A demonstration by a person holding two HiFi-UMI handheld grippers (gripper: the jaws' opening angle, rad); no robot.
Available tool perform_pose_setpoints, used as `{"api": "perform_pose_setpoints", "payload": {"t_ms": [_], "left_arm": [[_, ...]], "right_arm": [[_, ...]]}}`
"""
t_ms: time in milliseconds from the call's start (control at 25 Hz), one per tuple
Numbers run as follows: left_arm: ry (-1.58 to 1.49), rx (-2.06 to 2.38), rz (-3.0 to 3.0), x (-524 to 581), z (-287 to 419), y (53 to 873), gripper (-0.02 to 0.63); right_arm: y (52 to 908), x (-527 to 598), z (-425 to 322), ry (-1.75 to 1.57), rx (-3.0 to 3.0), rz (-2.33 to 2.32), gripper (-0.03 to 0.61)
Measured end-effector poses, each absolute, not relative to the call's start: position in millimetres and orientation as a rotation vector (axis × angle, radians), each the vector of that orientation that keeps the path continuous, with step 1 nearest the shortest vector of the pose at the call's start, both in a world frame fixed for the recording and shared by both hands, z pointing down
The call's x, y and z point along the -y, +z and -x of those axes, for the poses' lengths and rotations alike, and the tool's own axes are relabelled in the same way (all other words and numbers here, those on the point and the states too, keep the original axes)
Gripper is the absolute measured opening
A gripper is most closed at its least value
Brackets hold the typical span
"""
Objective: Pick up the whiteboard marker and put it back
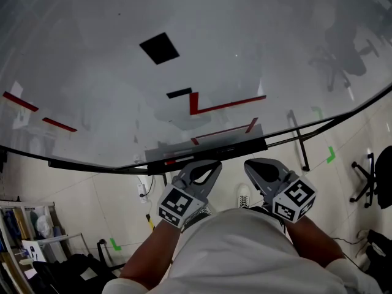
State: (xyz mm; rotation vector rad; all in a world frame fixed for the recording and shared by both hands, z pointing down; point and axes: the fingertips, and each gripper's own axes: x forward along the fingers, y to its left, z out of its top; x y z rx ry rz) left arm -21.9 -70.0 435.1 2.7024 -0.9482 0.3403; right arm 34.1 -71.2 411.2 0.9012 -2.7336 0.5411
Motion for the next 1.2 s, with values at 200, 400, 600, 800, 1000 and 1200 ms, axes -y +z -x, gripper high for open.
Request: {"api": "perform_pose_setpoints", "payload": {"t_ms": [200,400,600,800,1000,1200], "left_arm": [[0.189,0.948,-2.798,65,25,413,0.015],[0.057,0.953,-2.766,56,34,396,0.016],[0.102,0.994,-2.756,50,44,404,0.016],[0.11,1.009,-2.73,50,54,407,0.017],[0.167,1.007,-2.696,38,69,409,0.016],[0.189,0.949,-2.768,15,82,407,0.015]], "right_arm": [[410,71,-31,0.542,2.737,-0.896,0.002],[411,70,-30,0.543,2.732,-0.896,0.002],[410,69,-24,0.537,2.734,-0.892,0.002],[408,67,-14,0.528,2.728,-0.899,0.002],[404,56,-1,0.518,2.706,-0.953,0.002],[406,31,9,0.525,2.685,-1.049,0.002]]}}
